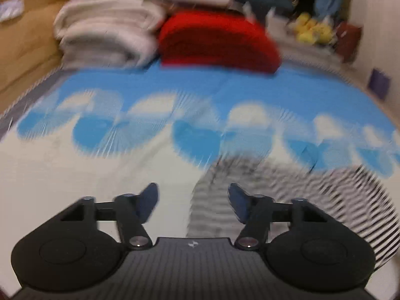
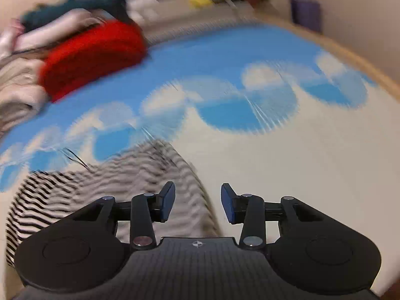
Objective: Fold small clothes
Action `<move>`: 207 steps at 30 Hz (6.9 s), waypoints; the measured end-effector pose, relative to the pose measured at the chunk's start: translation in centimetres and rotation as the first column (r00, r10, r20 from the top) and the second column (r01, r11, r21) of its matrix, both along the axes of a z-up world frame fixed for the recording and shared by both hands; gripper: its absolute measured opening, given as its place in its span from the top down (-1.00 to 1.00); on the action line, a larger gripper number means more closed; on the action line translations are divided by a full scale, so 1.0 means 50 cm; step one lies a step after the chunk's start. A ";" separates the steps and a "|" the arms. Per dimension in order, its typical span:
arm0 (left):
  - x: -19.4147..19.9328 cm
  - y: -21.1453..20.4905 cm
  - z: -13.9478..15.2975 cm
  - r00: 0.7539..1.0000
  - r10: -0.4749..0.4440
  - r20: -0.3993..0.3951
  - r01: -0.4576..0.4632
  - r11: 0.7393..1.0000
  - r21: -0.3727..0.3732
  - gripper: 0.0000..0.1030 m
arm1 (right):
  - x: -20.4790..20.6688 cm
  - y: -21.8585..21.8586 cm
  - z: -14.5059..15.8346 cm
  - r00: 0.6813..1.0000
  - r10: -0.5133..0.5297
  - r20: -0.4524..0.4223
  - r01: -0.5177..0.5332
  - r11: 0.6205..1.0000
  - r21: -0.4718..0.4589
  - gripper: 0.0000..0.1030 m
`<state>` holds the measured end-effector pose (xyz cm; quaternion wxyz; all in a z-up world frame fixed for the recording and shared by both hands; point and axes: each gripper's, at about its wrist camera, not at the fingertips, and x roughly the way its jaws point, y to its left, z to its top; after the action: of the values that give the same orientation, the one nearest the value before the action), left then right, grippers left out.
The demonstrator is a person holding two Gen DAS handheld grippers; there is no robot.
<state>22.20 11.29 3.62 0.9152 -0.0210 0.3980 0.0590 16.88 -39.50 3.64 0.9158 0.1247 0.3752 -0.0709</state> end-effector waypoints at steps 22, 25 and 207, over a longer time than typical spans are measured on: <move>0.053 0.092 -0.142 0.901 0.064 -0.429 -0.190 0.948 -0.257 -0.48 | 0.037 0.061 -0.111 0.938 0.200 -0.283 -0.204 0.979 0.013 -0.06; 0.060 0.087 -0.159 0.890 0.031 -0.455 -0.170 0.948 -0.268 -0.32 | 0.044 0.066 -0.130 0.923 0.199 -0.328 -0.210 0.978 0.004 -0.07; -0.122 0.224 0.128 0.962 0.246 -0.119 -0.269 0.929 -0.252 0.04 | -0.111 0.866 -0.096 0.510 0.858 0.059 -0.794 0.496 -0.351 0.94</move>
<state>16.09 22.48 10.00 0.8705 -0.1932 0.4348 0.1257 11.32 3.79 -1.15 0.8794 -0.1949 0.2680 0.3418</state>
